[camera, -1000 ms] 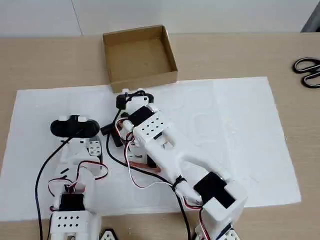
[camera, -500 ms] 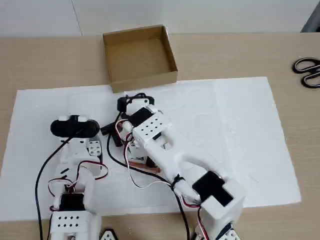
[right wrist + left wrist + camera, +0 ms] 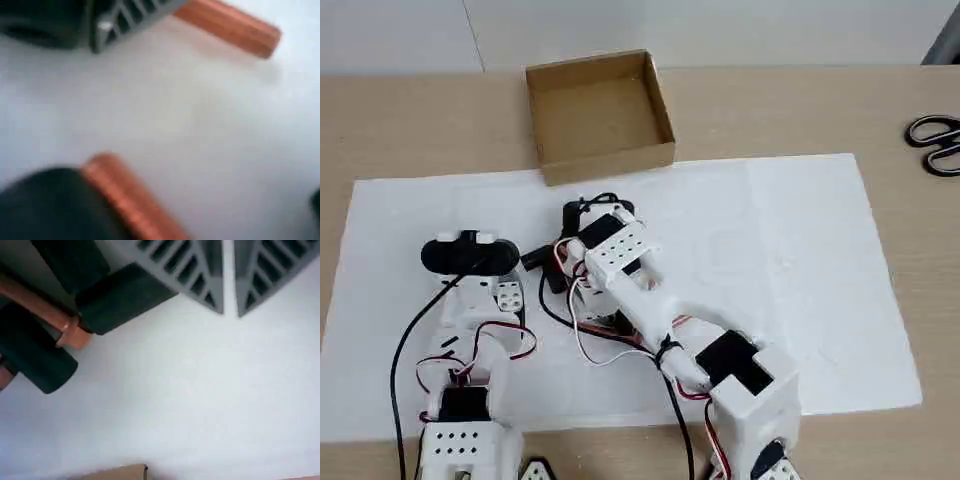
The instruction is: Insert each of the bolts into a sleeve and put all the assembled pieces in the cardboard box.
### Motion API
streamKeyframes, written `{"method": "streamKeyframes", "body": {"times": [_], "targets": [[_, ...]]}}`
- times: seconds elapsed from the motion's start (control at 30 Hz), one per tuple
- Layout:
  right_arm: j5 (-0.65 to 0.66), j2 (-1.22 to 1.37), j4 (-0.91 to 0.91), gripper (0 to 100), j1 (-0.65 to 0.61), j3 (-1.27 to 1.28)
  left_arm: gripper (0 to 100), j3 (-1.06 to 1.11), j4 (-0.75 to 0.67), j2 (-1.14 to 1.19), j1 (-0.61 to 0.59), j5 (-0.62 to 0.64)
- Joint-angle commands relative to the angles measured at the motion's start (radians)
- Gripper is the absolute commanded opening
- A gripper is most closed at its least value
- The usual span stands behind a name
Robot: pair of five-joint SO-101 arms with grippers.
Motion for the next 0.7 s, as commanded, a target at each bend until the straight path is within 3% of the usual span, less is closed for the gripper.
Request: {"method": "streamKeyframes", "body": {"times": [0.0,0.33,0.67], "targets": [[0.018,0.005,-0.01,0.9,0.015,-0.043,1,-0.01,-0.005,-0.005,-0.003,0.0],[0.028,0.004,0.036,0.4,0.015,-0.107,1,-0.01,-0.005,-0.005,-0.003,0.0],[0.029,0.004,0.228,0.4,0.015,-0.341,1,-0.01,-0.005,-0.005,-0.003,0.0]]}}
